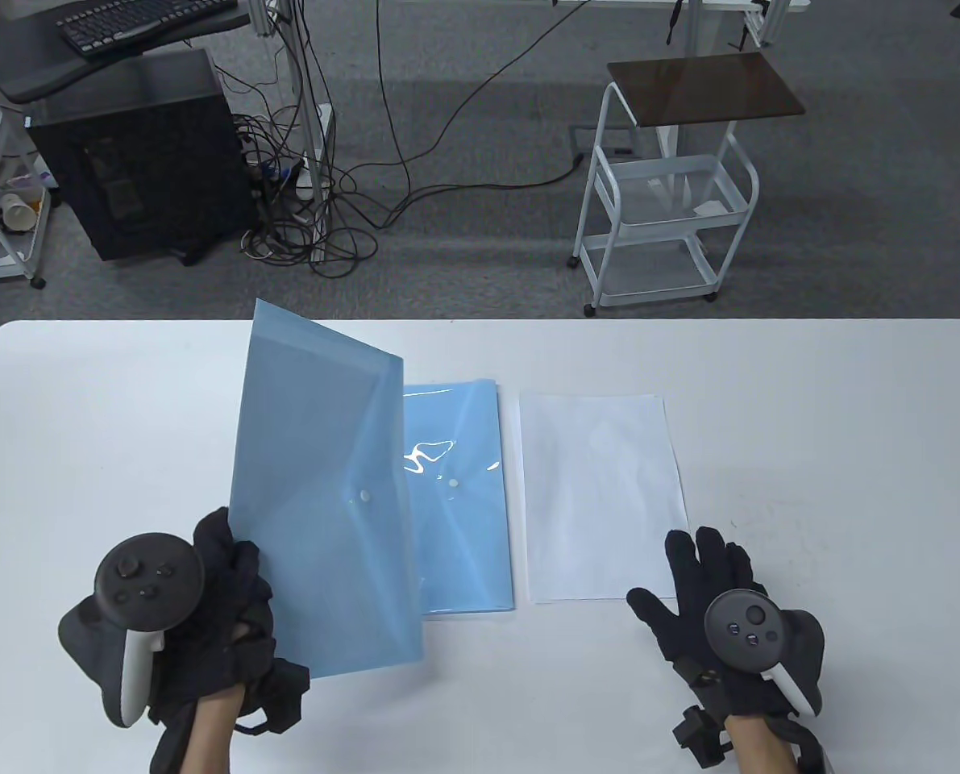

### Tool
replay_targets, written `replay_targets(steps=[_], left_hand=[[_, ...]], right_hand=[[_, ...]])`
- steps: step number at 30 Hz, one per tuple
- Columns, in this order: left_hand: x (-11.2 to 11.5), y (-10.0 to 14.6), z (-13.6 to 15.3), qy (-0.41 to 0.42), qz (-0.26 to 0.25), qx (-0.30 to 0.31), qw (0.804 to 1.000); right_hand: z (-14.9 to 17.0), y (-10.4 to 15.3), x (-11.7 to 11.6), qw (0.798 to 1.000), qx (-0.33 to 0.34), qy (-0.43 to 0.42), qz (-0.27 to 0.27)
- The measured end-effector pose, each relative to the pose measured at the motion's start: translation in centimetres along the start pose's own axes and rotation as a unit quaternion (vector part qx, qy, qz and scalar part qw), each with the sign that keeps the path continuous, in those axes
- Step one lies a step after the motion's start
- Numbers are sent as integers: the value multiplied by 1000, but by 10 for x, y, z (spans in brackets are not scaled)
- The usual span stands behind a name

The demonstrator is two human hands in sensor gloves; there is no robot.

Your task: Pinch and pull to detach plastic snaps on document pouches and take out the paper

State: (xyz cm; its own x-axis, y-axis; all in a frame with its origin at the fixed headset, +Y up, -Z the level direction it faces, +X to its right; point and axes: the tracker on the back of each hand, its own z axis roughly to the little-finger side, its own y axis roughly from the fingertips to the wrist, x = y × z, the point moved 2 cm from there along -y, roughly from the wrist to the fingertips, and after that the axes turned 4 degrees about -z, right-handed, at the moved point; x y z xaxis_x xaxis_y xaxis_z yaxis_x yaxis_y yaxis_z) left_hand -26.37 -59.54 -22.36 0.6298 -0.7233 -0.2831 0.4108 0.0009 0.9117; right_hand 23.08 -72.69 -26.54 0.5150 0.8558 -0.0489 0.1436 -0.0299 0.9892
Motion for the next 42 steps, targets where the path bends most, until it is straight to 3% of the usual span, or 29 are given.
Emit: replay_targets(steps=[11, 20, 27, 42], left_hand=[[84, -1, 43, 93, 126, -38, 987], [140, -3, 92, 168, 225, -119, 953], [155, -8, 104, 173, 256, -131, 942], [168, -9, 117, 109, 258, -166, 946]], right_hand=[[-3, 0, -3, 1000, 0, 9, -4], [-4, 0, -4, 1000, -2, 16, -9], [-5, -1, -8, 1000, -7, 25, -15], [-21, -7, -16, 997, 2, 52, -51]])
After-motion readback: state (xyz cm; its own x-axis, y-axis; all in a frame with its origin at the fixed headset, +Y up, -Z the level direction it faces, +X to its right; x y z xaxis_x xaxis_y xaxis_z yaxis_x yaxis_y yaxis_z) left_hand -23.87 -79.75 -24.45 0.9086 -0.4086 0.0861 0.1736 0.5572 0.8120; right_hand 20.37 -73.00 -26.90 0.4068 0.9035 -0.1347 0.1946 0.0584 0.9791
